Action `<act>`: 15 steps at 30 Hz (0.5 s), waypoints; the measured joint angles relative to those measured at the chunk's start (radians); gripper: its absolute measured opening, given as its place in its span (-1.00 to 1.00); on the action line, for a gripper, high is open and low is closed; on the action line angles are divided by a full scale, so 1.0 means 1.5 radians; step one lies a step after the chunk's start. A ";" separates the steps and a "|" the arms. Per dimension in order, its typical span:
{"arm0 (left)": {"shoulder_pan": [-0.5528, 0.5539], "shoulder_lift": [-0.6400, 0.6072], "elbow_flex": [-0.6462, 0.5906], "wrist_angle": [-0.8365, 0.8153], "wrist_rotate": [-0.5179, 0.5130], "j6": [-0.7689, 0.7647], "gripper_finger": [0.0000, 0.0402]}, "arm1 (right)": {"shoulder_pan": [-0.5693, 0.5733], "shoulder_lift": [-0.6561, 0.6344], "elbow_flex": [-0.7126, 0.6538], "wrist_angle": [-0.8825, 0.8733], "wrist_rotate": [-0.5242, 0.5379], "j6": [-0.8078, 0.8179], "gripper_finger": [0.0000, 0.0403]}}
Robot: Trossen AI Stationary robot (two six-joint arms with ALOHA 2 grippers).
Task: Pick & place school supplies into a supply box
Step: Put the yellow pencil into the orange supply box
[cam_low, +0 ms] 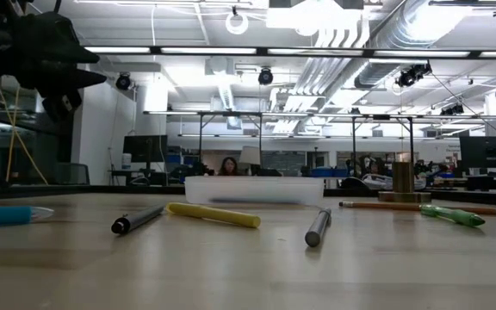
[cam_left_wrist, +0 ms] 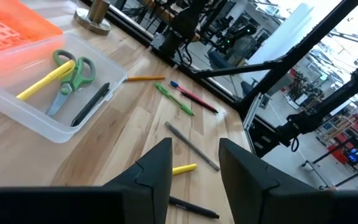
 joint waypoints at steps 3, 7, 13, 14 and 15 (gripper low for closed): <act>0.000 0.000 0.000 0.000 0.000 0.000 -0.20 | 0.010 0.000 0.000 0.022 -0.023 -0.017 -0.99; 0.000 0.000 0.000 0.000 0.000 0.000 -0.20 | 0.022 0.000 0.000 0.048 -0.042 -0.032 -1.00; 0.000 0.000 0.000 0.000 0.000 0.000 -0.20 | 0.033 0.000 0.000 0.072 -0.048 -0.050 -0.99; 0.000 0.000 0.000 0.000 0.000 0.000 -0.20 | 0.035 0.000 0.000 0.075 -0.051 -0.053 -1.00; 0.000 0.000 0.000 0.000 0.000 0.000 -0.20 | 0.035 0.000 0.000 0.078 -0.053 -0.054 -0.99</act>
